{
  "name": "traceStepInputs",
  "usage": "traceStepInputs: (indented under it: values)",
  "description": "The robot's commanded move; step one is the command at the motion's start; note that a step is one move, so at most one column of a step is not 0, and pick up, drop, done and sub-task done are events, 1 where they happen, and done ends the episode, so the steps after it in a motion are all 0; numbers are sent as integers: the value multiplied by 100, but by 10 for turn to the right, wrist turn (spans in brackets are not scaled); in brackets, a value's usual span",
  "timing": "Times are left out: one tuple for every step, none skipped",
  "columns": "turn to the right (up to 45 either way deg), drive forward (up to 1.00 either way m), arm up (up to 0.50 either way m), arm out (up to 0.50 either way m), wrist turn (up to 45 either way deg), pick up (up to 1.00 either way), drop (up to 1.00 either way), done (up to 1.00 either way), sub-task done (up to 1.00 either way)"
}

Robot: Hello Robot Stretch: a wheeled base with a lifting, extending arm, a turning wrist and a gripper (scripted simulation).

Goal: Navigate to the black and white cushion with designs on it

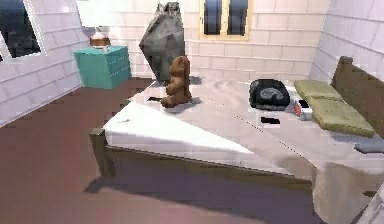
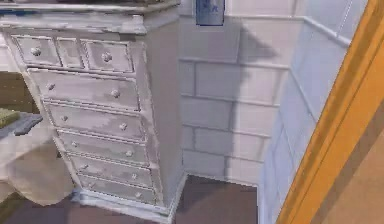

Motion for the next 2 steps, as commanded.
traceStepInputs:
  values:
    - [-420,0,0,0,0,0,0,0,0]
    - [0,30,0,0,0,0,0,0,0]
